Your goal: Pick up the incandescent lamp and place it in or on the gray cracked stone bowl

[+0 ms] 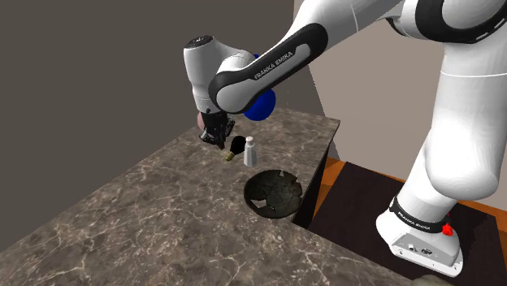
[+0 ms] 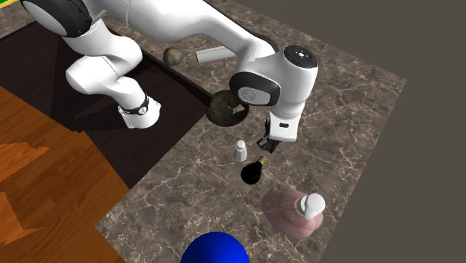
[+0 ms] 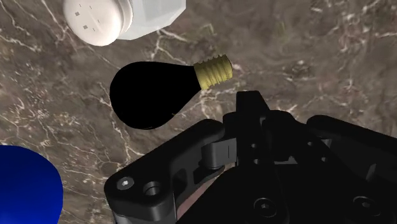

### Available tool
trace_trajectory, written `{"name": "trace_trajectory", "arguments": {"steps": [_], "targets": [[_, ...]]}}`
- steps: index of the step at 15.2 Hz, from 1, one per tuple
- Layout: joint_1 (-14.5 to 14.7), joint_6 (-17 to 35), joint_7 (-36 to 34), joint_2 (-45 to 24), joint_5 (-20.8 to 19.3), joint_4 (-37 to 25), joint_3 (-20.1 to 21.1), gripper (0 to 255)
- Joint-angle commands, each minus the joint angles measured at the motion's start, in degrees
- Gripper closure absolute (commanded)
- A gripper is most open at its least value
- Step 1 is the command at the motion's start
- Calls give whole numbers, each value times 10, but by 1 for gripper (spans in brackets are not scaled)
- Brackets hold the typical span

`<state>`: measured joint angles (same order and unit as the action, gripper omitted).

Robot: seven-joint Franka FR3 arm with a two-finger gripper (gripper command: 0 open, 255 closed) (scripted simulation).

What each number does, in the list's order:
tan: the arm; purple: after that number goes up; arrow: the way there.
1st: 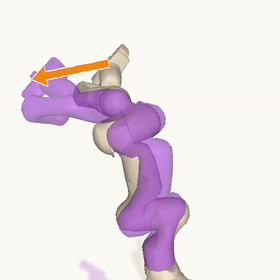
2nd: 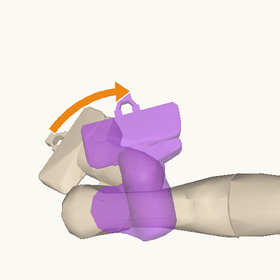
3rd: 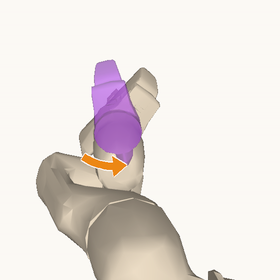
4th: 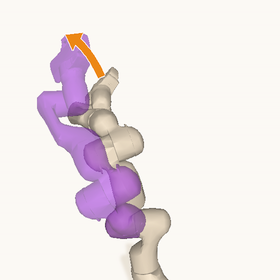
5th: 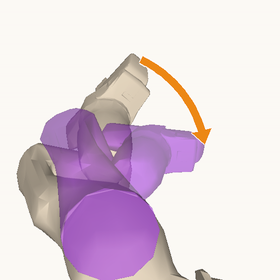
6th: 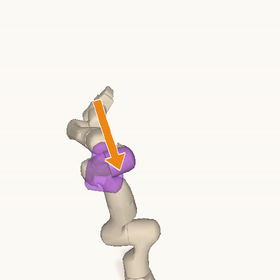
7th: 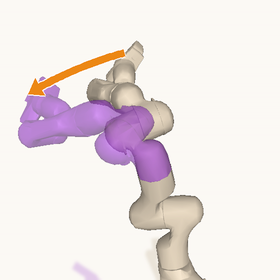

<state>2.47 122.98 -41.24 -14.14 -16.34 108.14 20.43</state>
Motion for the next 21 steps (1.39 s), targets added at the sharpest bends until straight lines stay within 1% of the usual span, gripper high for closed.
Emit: {"name": "trace_trajectory", "arguments": {"steps": [1, 5, 9, 10, 17, 21], "targets": [[0, 0, 0, 0, 0, 0, 0, 0], [-31, -12, -87, -12, 56, -15, -31, 0], [-67, -5, -170, -4, 119, 7, -60, 0], [-68, -4, -174, -3, 122, 8, -61, 0], [-66, 47, -180, -31, 112, 31, -65, 0], [-66, 47, -180, -31, 112, 31, -65, 0]]}}
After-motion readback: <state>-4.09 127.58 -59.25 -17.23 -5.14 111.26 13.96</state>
